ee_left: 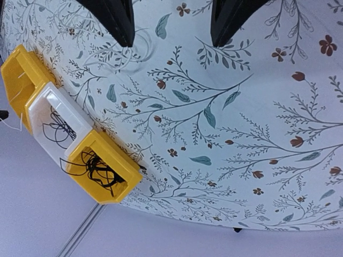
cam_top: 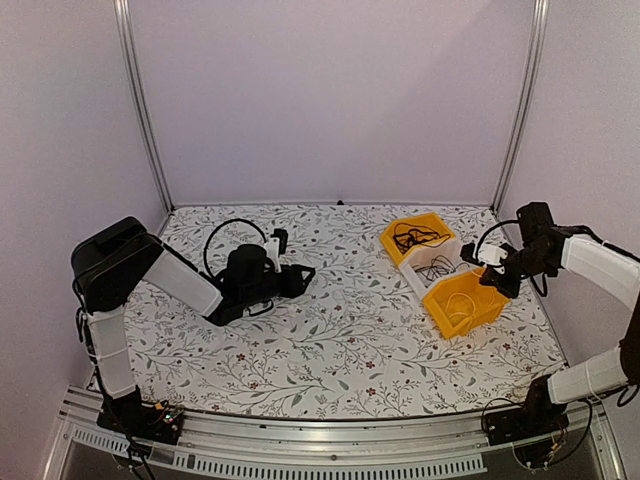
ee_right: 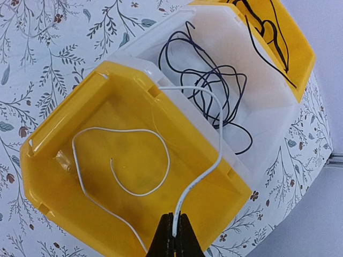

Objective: Untangle the cables

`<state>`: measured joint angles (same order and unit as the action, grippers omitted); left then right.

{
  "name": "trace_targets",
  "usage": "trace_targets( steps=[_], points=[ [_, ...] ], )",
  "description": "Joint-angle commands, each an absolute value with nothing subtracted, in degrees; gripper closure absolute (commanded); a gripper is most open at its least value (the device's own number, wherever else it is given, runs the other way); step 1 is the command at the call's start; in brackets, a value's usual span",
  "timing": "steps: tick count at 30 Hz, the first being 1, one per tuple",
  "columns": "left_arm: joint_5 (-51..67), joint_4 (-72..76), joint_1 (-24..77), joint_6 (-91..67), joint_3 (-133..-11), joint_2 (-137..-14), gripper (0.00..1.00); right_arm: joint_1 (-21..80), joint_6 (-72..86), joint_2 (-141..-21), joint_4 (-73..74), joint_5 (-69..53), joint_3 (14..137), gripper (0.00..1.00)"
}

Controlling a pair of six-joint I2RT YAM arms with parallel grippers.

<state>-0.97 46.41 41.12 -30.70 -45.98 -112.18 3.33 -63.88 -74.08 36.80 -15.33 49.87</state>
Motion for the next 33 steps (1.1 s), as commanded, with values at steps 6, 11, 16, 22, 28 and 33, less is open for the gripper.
trace_targets(
  steps=[6,11,16,22,28,33],
  points=[
    [0.92,48.47,40.35,-31.88,-46.63,-112.53,0.52,3.53,-65.85,-67.99,36.06,-17.13,47.9,1.0],
    [0.79,48.33,40.34,-31.77,-46.07,-112.07,0.52,3.61,-67.76,-70.66,38.73,-15.16,46.45,1.0],
    [1.04,48.42,40.37,-32.36,-46.04,-112.47,0.52,3.63,-66.63,-76.01,38.24,-13.93,46.77,1.0],
    [1.94,47.94,40.34,-32.45,-46.23,-111.92,0.52,3.77,-63.81,-83.1,38.31,-15.11,51.36,0.98],
    [1.61,45.31,40.39,-30.83,-46.51,-110.95,0.51,3.75,-63.75,-83.16,38.02,-12.79,51.53,0.72],
    [1.99,44.62,40.41,-30.46,-47.28,-111.1,0.51,3.75,-64.46,-79.11,40.45,-11.01,51.9,0.55]
  ],
)
